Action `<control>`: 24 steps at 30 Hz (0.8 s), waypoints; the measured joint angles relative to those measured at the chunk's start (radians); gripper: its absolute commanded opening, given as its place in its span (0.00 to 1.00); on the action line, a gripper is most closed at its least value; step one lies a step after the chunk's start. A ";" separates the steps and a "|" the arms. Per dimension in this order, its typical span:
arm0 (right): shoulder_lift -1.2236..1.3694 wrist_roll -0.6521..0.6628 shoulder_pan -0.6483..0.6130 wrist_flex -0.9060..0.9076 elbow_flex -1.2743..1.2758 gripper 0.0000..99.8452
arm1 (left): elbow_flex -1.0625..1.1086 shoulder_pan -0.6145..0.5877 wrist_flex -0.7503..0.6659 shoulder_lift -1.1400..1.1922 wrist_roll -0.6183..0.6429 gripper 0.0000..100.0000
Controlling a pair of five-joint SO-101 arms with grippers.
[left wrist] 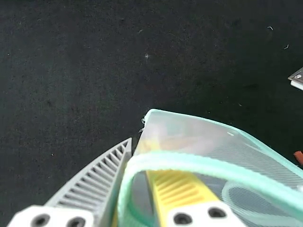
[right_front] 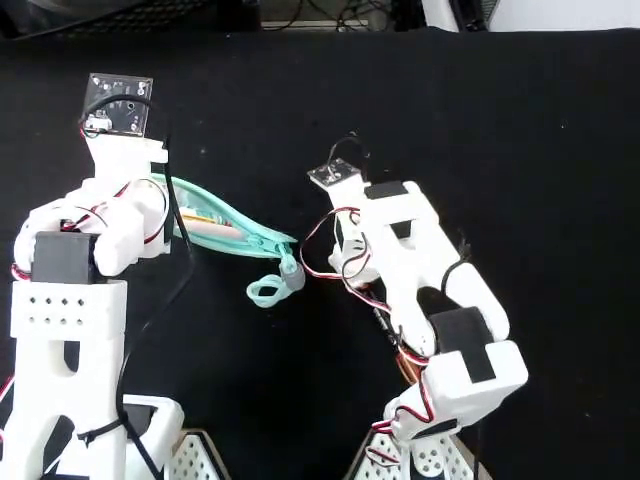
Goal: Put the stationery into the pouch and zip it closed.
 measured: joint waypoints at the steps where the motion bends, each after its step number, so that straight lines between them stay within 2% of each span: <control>1: 0.000 0.011 0.000 0.003 0.000 0.10 | 0.000 0.000 0.000 0.000 0.000 0.03; 15: 0.000 0.031 0.000 0.003 0.000 0.10 | 0.000 0.000 0.000 0.000 0.000 0.03; 21: 0.086 0.029 0.002 -0.017 -0.040 0.10 | 0.000 0.000 0.000 0.000 0.000 0.03; 24: 0.152 0.029 0.002 0.002 -0.097 0.05 | 0.000 0.000 0.000 0.000 0.000 0.03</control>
